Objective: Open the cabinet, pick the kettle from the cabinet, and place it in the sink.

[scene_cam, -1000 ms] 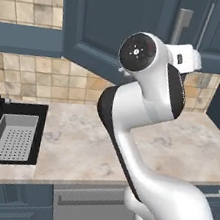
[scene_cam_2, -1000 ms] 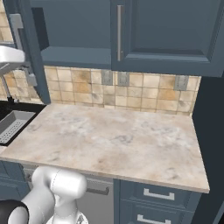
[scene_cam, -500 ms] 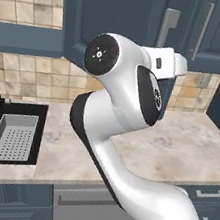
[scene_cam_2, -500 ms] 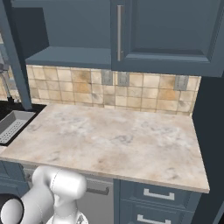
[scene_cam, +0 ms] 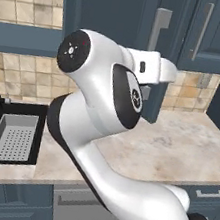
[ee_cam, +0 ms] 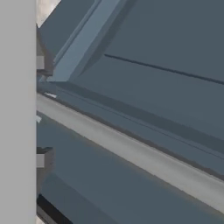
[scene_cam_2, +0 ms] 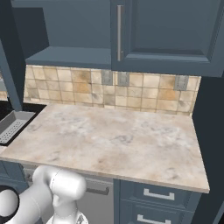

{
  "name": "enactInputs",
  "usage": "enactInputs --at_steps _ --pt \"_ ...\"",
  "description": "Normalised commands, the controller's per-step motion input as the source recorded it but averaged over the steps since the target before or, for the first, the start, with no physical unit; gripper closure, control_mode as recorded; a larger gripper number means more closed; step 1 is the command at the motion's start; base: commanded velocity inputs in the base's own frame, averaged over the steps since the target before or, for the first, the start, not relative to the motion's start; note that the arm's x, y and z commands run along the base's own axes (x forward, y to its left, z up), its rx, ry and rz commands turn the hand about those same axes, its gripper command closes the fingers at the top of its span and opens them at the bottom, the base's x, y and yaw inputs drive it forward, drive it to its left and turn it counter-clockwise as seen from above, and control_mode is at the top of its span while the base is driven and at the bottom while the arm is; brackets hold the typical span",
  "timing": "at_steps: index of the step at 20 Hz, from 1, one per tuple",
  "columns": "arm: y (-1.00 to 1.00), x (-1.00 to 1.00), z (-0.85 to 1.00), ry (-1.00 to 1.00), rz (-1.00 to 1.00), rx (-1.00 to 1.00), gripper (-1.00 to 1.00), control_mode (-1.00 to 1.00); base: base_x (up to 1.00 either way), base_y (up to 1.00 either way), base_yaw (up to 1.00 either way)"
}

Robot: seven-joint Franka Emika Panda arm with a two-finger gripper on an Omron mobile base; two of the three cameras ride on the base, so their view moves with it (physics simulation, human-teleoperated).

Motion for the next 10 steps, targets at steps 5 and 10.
enactInputs --at_steps 5,10 --pt "-0.02 -0.49 -0.10 -0.03 -0.04 0.11 -1.00 -1.00 0.00 0.00 0.00" --pt "-0.10 -0.60 -0.05 -0.08 -0.03 0.23 -1.00 -1.00 0.00 0.00 0.00"
